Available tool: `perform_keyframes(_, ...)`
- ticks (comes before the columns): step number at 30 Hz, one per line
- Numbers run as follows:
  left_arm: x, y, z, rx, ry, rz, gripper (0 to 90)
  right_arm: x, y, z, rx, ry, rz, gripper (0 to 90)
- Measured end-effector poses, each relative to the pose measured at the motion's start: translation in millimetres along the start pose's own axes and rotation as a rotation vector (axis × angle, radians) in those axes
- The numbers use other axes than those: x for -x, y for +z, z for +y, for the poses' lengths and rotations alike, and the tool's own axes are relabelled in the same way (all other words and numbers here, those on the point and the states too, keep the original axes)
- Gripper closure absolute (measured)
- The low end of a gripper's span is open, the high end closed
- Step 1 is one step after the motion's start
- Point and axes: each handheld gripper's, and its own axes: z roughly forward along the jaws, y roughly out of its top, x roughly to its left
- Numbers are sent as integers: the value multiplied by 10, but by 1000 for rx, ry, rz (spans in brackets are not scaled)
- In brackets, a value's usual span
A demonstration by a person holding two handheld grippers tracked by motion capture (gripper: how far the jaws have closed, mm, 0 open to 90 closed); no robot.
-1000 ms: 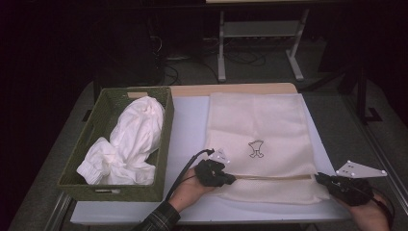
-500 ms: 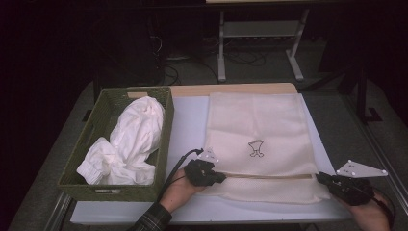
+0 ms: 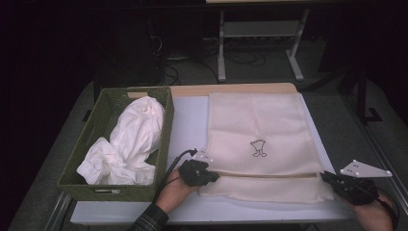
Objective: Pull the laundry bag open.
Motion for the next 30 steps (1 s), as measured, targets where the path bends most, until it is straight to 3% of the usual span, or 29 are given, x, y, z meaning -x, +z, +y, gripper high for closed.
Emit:
perform_keyframes(3, -8, -25, 1, 13, -13, 10, 874, 23, -29, -21, 7, 17, -2, 851)
perform_keyframes(5, 11, -28, 8, -15, 12, 65, 875, 27, -31, -25, 2, 18, -15, 851)
perform_keyframes(6, -6, -38, -2, -15, 0, 82, 875, 35, -31, -29, -9, 15, -34, 851)
perform_keyframes(9, -63, -62, -16, -11, -32, 107, 874, 87, -34, -58, -5, 45, -34, 851)
perform_keyframes(13, -70, -22, 11, -17, -49, 133, 874, 77, 7, -41, -10, 33, -35, 850)
perform_keyframes(23, -269, 22, 171, 47, -115, 230, 873, 99, 136, 99, 2, 31, -25, 849)
perform_keyframes(30, -426, 92, 269, 62, -158, 261, 873, 130, 223, 156, 7, 38, -17, 848)
